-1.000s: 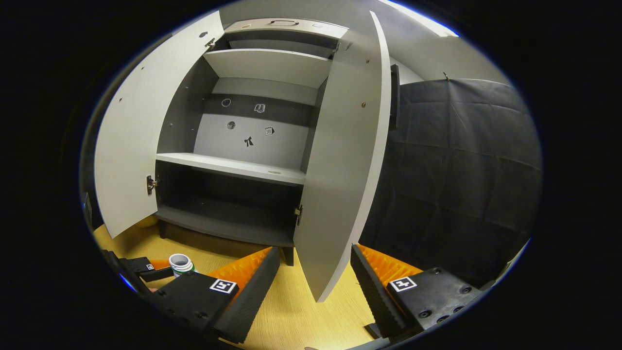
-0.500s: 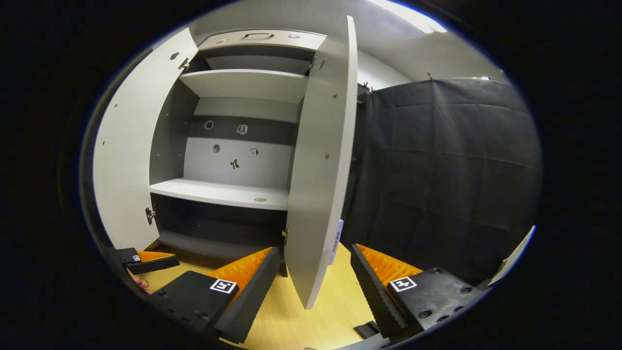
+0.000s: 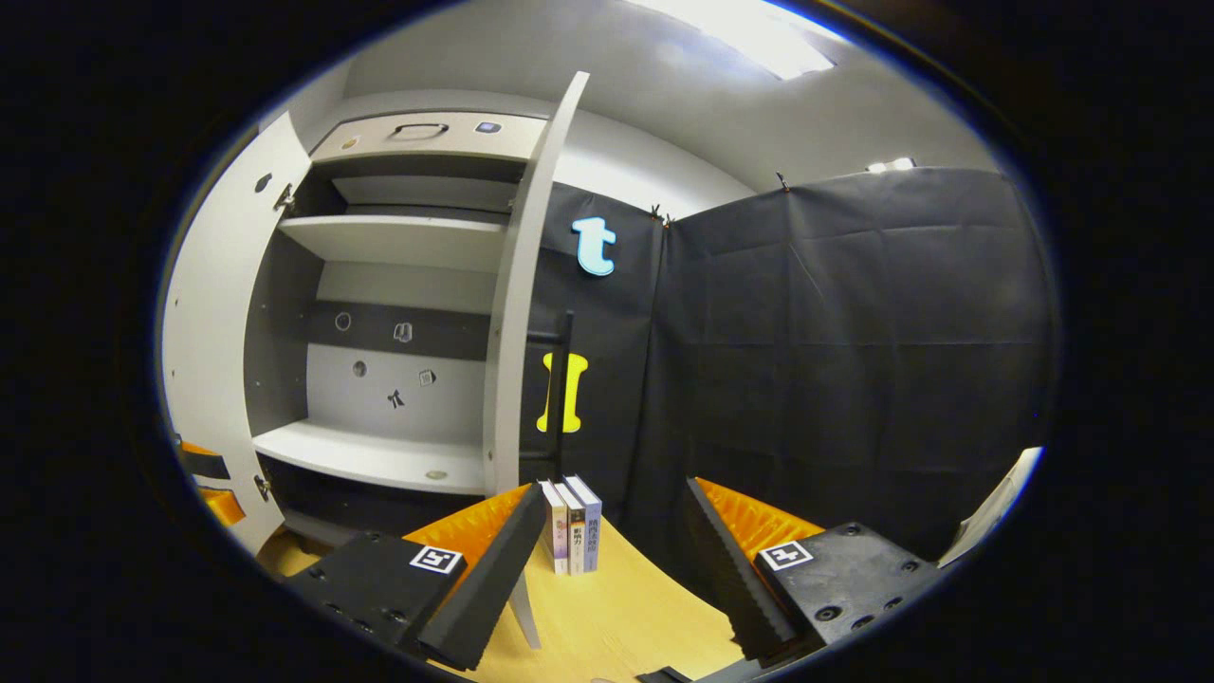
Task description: Grasp the bottle in the cabinet with the left hand and place it on the coaster, then close the right door with the right hand and the left door with the left hand.
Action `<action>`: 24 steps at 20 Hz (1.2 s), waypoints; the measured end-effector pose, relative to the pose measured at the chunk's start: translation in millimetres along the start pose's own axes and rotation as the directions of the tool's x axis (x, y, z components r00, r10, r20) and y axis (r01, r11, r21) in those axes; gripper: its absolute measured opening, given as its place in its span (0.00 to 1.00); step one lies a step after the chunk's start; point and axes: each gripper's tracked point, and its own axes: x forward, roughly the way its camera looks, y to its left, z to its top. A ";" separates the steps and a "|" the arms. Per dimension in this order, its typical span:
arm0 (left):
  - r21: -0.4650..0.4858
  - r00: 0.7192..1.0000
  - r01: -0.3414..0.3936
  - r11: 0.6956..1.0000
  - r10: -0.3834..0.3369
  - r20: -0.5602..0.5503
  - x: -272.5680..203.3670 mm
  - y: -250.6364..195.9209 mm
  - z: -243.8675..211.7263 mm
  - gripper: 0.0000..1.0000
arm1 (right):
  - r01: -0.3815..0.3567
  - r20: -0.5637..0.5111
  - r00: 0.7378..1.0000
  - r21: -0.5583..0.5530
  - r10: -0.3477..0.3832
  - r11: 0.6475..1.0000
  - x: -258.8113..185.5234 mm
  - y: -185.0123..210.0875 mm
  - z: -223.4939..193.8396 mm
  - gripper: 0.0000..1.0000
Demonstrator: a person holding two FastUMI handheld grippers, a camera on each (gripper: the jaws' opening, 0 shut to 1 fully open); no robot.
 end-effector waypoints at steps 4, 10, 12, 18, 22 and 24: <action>-0.061 0.979 -0.202 0.978 0.202 0.007 -21.9 42.0 27.2 0.98 | -0.114 0.020 0.993 0.049 0.113 0.992 31.5 -4.1 7.4 0.98; 0.040 0.900 -0.435 0.899 0.434 0.032 -81.1 87.6 52.5 0.95 | -0.280 0.036 0.960 0.039 0.279 0.959 54.3 19.1 7.7 0.98; 0.038 0.875 -0.484 0.874 0.483 0.041 -100.4 95.2 57.8 0.95 | -0.298 0.038 0.954 0.031 0.297 0.954 59.4 19.5 7.4 0.95; 0.016 0.792 -0.610 0.792 0.609 0.047 -150.2 128.0 59.7 0.95 | -0.418 0.015 0.909 0.057 0.418 0.907 51.0 60.1 6.1 0.95; -0.026 0.762 -0.645 0.764 0.645 0.060 -167.9 153.3 58.1 0.95 | -0.489 0.015 0.872 0.050 0.488 0.871 43.3 110.0 6.8 0.95; -0.018 0.753 -0.656 0.754 0.656 0.054 -174.6 160.9 55.9 0.95 | -0.505 0.022 0.863 0.030 0.505 0.862 43.4 133.6 6.9 0.95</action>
